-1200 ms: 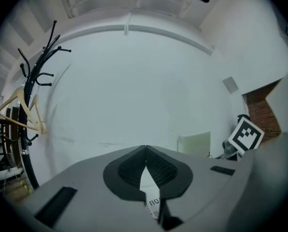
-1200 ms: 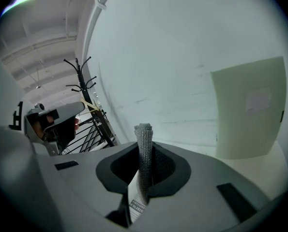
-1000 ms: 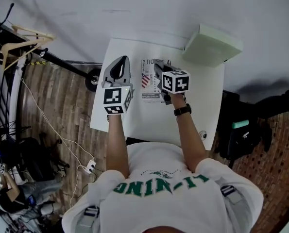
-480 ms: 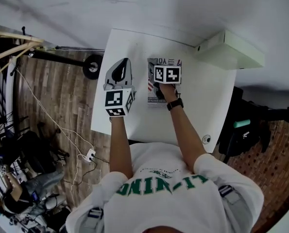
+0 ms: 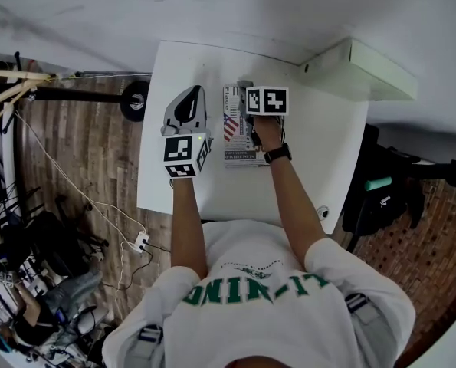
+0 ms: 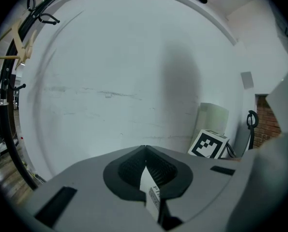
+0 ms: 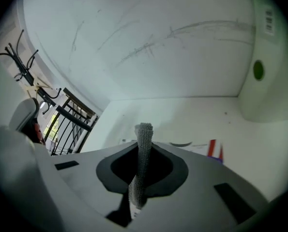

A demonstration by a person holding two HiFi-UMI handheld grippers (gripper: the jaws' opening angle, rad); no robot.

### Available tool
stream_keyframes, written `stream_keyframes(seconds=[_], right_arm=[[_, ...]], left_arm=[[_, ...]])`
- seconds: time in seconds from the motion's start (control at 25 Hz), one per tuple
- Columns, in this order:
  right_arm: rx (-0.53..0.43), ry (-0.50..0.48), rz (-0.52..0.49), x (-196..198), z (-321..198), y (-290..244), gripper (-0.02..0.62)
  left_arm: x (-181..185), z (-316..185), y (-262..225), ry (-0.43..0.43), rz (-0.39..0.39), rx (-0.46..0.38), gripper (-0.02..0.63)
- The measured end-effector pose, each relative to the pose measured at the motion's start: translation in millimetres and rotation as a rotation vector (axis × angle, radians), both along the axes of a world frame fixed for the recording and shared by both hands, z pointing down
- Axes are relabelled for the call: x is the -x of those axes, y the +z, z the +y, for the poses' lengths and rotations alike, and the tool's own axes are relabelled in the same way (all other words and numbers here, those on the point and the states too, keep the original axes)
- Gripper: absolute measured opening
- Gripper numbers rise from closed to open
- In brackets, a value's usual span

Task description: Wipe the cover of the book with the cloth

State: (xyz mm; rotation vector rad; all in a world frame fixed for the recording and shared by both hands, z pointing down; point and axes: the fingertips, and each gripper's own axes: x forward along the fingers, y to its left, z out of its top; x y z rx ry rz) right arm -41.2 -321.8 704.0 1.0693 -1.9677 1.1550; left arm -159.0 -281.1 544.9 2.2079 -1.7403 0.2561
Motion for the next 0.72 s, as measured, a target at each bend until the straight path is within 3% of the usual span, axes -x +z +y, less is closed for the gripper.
stream_keyframes(seconds=[0.24,0.44,0.56,0.72], right_arm=[[-0.004,0.183,0.012,-92,-17,-2,0.032],[-0.016,0.215,0.02,-105,-18,-1,0.032],[0.024,0.201,-0.011,-83,-11,-3,0.032],[0.016,0.002,-0.125,8,6,-19,0.034]], left_arm=[[-27,-7,-2,0.05,0.004,-0.004,0.005],[-36,-7,-1,0.067,-0.004,-0.004,0.005],[-33,-5,-3,0.063,-0.02,0.003,0.005],[-20,-4,-3,0.032,-0.04,0.009,0.005]])
